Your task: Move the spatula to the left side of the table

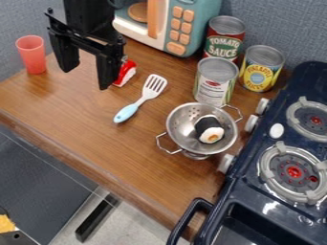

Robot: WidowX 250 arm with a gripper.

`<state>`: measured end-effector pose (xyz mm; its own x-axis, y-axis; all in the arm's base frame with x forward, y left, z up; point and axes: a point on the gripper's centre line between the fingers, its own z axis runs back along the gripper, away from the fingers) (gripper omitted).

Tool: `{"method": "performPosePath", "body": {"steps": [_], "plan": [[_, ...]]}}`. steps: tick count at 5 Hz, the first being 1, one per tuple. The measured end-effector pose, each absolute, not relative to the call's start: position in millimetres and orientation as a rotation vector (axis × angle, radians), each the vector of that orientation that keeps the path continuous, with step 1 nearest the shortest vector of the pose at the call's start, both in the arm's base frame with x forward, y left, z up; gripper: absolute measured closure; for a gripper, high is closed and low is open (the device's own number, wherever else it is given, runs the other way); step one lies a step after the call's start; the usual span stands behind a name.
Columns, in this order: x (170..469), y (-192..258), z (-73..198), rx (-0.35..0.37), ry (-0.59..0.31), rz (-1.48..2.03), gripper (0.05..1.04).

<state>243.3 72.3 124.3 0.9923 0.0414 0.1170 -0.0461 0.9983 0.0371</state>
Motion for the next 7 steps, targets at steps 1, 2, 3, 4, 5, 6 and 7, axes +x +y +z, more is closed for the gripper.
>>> {"method": "performPosePath", "body": {"steps": [1, 2, 3, 4, 5, 6, 7], "plan": [[242, 71, 118, 0.026, -0.088, 0.051, 0.084], [262, 75, 115, -0.001, -0.044, 0.078, 0.084], [288, 84, 108, 0.004, -0.010, 0.110, 0.084], [316, 92, 88, 0.025, 0.013, 0.119, 0.084], [324, 85, 75, 0.116, 0.024, 0.090, 0.084], [304, 74, 58, 0.146, 0.055, 0.044, 0.084], [294, 64, 61, 0.146, 0.039, 0.023, 0.084]]}}
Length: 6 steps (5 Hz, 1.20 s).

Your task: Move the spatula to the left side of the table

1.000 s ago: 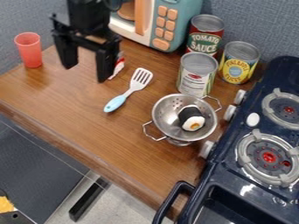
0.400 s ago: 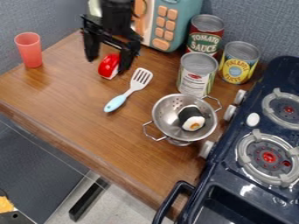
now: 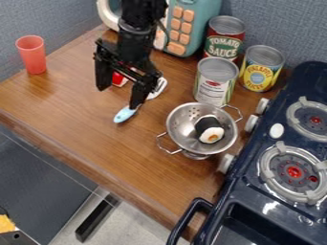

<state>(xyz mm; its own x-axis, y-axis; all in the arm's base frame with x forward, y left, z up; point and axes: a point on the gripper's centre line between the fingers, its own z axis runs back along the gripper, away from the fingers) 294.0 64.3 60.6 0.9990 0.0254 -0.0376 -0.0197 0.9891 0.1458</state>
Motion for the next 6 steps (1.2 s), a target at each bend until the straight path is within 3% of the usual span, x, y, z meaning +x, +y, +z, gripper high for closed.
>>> {"method": "performPosePath", "body": {"steps": [2, 6], "plan": [[291, 82, 43, 0.115, 0.060, 0.092, 0.084], [304, 83, 23, 0.145, 0.033, 0.137, 0.084]]}}
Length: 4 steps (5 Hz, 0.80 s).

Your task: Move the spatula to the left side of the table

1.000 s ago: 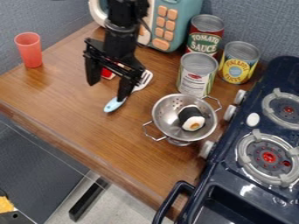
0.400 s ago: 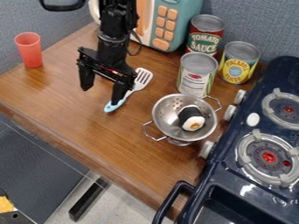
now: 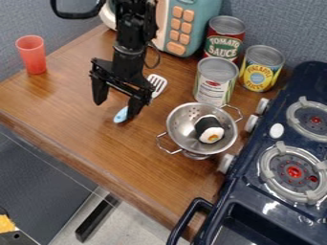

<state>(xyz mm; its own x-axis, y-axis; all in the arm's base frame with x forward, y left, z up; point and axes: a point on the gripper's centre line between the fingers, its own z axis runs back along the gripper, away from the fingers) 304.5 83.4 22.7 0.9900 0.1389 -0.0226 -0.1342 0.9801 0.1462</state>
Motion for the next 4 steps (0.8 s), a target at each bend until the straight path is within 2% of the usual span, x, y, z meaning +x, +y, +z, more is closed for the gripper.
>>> {"method": "performPosePath", "body": {"steps": [3, 4], "plan": [[303, 86, 10, 0.151, 0.020, 0.161, 0.084], [303, 85, 9, 0.147, 0.017, 0.164, 0.143]]}}
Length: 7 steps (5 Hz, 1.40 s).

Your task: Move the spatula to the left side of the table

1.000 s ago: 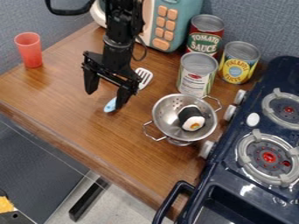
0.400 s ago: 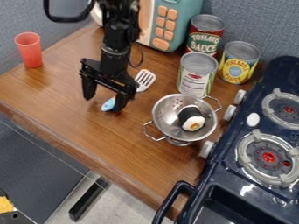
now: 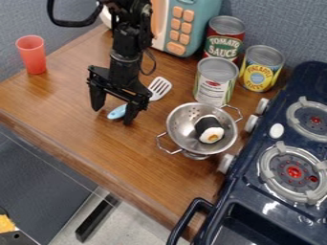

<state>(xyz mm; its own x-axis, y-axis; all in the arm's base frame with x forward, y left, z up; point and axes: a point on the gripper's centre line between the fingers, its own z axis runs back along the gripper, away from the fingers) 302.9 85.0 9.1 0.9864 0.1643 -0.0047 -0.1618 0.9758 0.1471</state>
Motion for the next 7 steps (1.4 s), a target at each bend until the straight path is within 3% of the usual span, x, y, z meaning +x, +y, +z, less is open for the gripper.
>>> {"method": "performPosePath", "body": {"steps": [2, 3, 5, 7], "plan": [[300, 81, 8, 0.074, 0.028, 0.121, 0.727], [295, 81, 9, 0.068, 0.055, 0.108, 0.765], [291, 81, 45, 0.044, -0.011, 0.107, 0.765], [295, 82, 51, -0.015, 0.021, 0.030, 0.765]]}}
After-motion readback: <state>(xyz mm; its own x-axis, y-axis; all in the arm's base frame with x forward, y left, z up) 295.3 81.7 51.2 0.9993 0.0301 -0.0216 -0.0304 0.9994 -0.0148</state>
